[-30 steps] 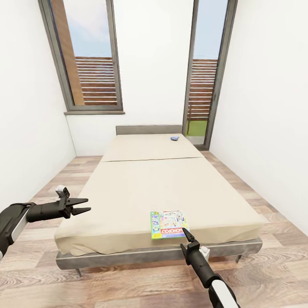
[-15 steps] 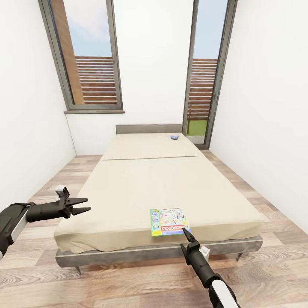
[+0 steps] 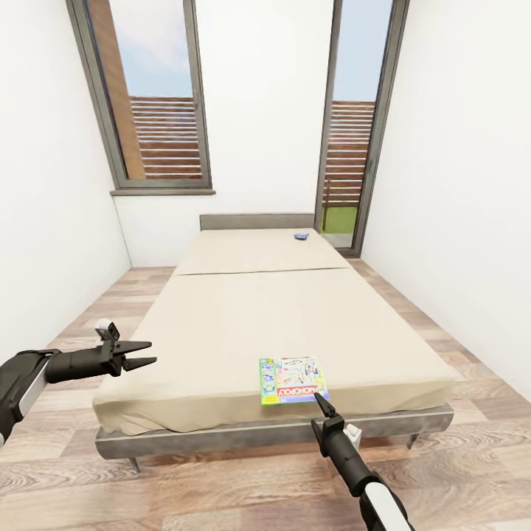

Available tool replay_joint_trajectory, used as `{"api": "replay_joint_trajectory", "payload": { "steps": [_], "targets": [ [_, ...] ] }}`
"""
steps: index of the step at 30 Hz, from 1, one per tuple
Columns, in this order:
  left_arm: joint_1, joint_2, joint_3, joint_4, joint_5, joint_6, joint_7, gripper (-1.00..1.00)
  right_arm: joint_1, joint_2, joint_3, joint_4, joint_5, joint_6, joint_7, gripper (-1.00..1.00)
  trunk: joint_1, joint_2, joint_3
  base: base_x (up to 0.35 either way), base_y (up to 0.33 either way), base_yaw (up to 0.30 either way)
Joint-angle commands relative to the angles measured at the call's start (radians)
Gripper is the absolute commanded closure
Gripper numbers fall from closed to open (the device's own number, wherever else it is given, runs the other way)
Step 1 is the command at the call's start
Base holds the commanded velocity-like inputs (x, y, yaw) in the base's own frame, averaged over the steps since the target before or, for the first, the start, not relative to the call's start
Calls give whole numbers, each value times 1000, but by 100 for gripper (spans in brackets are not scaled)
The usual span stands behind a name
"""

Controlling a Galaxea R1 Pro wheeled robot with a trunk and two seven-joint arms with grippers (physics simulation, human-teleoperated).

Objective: Put all the toys in the child's room - the three board games (two on the bed and one on the table), the two jigsaw puzzles on the table, and the tennis ball on the table - inside the toy box on the table in the child's room.

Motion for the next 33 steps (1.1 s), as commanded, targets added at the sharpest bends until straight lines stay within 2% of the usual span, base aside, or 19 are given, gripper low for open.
{"api": "replay_joint_trajectory", "payload": {
  "steps": [1, 33],
  "targets": [
    [-1, 1, -3, 0, 1, 11, -5, -100, -1, 1, -4, 0, -8, 9, 1, -100, 0, 0, -1, 0, 0, 0],
    [-1, 1, -3, 0, 1, 11, -5, -100, 0, 2, -4, 0, -7, 9, 1, -100, 0, 0, -1, 21, 5, 0]
  ]
}}
